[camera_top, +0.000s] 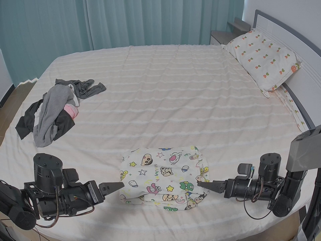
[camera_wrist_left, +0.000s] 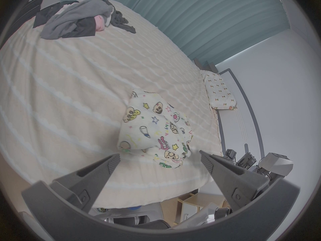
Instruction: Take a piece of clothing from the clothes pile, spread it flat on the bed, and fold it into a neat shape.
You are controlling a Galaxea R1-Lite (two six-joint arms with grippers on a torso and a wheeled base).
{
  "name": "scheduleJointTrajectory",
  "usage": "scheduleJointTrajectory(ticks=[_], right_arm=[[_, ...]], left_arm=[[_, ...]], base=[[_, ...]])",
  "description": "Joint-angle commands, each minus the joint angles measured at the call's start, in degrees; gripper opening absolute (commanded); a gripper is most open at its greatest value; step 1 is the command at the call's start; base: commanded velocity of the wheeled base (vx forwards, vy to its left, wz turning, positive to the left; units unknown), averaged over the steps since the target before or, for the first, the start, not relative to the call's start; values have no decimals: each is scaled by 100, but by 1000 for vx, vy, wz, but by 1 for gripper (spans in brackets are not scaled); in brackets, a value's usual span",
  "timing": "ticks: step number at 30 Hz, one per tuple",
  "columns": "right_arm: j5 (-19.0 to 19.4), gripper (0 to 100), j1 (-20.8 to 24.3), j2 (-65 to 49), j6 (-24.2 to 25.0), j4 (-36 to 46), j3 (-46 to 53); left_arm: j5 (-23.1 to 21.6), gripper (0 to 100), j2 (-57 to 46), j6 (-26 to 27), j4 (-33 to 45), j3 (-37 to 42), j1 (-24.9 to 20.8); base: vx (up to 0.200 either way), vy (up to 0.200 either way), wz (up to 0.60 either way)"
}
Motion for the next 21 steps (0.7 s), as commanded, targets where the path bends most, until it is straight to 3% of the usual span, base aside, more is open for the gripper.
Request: scheduleJointTrajectory(ticks=[1, 21], right_arm=[[-10, 100, 66, 83, -1, -54, 153], [-80, 100, -110, 48, -63, -54, 558]], left_arm=[[10, 100, 51, -14, -1, 3, 41], [10, 100, 236, -14, -27, -6, 164]], base=[[0, 0, 0], [0, 0, 0]])
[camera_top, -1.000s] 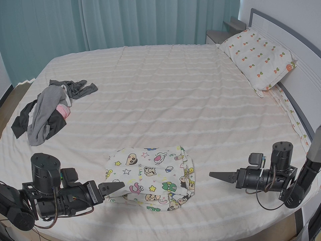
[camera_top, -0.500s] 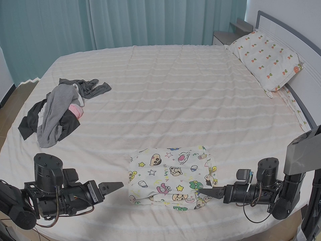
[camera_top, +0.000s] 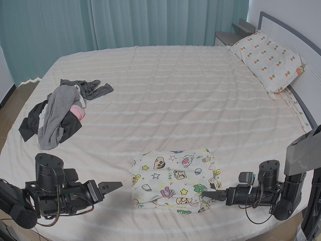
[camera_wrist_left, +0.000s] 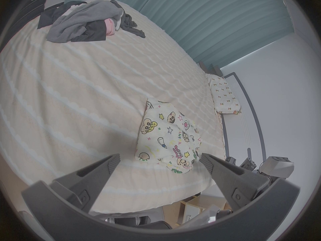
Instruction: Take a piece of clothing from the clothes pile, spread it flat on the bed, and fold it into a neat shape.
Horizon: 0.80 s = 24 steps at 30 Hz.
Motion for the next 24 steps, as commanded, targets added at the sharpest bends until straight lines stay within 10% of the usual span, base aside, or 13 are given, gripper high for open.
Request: scheduleJointTrajectory(ticks=[1, 24], right_arm=[[-25, 100, -5, -73, -22, -49, 137], [-25, 100, 74, 454, -22, -49, -285]], left_arm=[[1, 100, 98, -3, -45, 3, 28], [1, 100, 160, -12, -124, 3, 20]], base=[[0, 0, 0], [0, 0, 0]])
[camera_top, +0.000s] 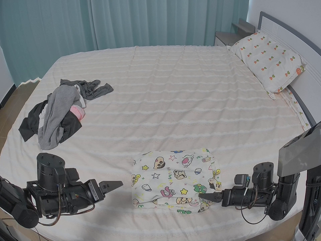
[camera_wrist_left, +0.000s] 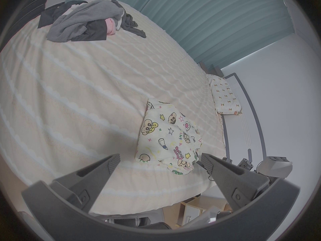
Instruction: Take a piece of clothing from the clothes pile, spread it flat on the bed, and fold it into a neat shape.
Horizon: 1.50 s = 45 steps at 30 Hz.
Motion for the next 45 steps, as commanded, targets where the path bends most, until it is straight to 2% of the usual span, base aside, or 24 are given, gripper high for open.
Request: scheduleJointTrajectory(ticks=[1, 12, 29, 30, 45], right_arm=[[-12, 100, -3, 2, -10, -49, 52], [-12, 100, -249, 55, -19, -49, 44], [23, 100, 49, 283, -71, -49, -343], [23, 0, 49, 301, -98, -49, -352], [-3, 0, -118, 37, -230, -58, 193]], left_arm=[[1, 100, 47, -2, -1, 0, 9], [1, 100, 56, -2, -1, 0, 9], [1, 100, 100, -2, -1, -9, 9], [1, 100, 100, -2, -1, -9, 9], [1, 100, 100, -2, -1, -9, 9]], base=[[0, 0, 0], [0, 0, 0], [0, 0, 0], [0, 0, 0], [0, 0, 0]])
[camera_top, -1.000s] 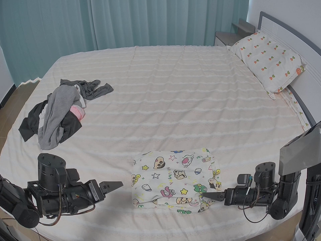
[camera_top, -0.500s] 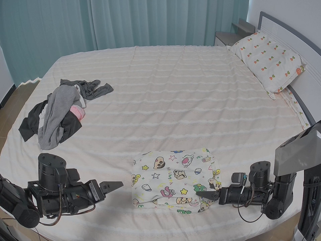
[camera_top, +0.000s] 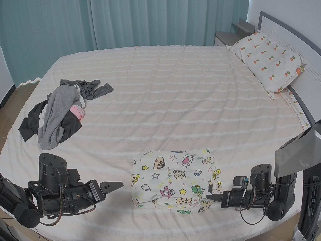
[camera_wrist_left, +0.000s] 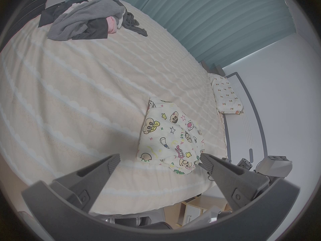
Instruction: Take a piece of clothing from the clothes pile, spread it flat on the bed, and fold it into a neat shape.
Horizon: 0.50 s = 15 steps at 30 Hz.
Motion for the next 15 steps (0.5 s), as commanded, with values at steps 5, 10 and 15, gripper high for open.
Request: scheduleJointTrajectory(ticks=[5, 10, 15], right_arm=[[18, 0, -134, -353, -26, -58, 371], [53, 0, -284, -397, -52, -49, 565], [62, 0, -372, -362, -149, -49, 741]], left_arm=[[10, 100, 2, -2, -10, 0, -1], [1, 100, 11, -11, -1, 9, -1], [1, 100, 11, -11, -1, 9, 25]], base=[[0, 0, 0], [0, 0, 0], [0, 0, 0]])
